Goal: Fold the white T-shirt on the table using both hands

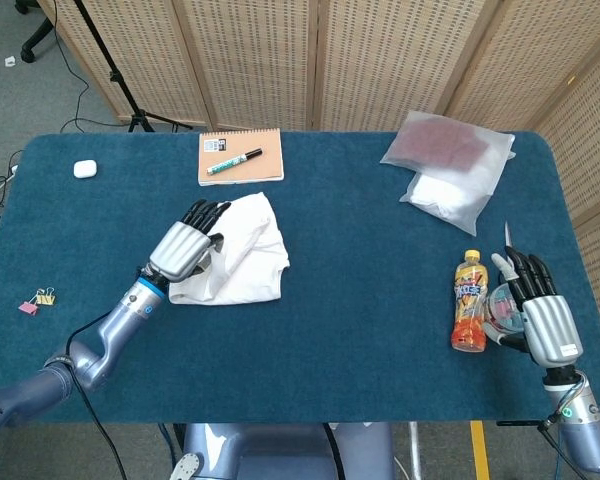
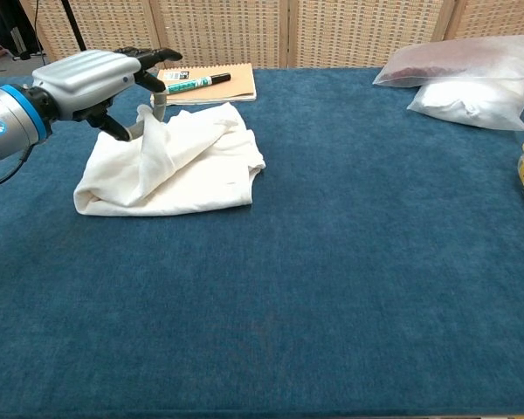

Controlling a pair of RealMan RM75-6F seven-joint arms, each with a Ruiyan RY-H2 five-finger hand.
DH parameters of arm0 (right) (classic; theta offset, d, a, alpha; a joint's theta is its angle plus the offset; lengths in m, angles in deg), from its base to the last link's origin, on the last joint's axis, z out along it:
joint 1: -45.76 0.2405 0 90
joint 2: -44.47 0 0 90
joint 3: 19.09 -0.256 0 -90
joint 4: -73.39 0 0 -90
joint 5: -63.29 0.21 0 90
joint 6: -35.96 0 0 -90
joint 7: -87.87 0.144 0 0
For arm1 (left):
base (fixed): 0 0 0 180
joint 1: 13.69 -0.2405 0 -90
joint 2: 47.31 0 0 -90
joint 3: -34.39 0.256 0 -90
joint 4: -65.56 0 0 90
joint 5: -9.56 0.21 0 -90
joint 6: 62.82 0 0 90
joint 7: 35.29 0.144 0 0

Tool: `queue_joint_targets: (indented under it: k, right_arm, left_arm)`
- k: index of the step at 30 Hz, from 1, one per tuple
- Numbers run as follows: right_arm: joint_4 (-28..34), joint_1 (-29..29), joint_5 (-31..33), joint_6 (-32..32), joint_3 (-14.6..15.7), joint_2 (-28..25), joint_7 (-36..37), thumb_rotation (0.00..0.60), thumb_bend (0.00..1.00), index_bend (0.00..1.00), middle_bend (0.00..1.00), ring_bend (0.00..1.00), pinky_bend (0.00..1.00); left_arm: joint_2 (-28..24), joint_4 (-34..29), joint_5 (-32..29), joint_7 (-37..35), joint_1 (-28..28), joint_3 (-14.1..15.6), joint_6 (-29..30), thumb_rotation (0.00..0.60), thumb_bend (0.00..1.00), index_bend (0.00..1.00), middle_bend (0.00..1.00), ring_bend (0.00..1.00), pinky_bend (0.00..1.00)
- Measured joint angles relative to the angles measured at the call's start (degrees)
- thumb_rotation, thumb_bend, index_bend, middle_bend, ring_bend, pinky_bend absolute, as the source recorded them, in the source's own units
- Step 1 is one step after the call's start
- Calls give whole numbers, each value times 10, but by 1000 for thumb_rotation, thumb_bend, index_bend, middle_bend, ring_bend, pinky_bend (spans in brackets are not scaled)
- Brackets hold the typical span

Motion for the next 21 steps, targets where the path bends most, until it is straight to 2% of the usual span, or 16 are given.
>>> queue_joint_targets:
  k: [7,11,21]
  right_arm:
    - [3,-1,-2,-2,0,-2,1,600,0,0,0,0,0]
    - [5,-2,-4,-5,1,-4,2,600,0,0,0,0,0]
    - [6,-2,-2,-3,1,-6,4,600,0,0,0,0,0]
  left_arm:
    - [19,21,59,69,13,22,50,600,493,734,0,0,0]
    - [41,37,80,106,25,37,50,600,489,734,0,0,0]
    - [100,96,110,129,44,58,55,600,462,721,0,0,0]
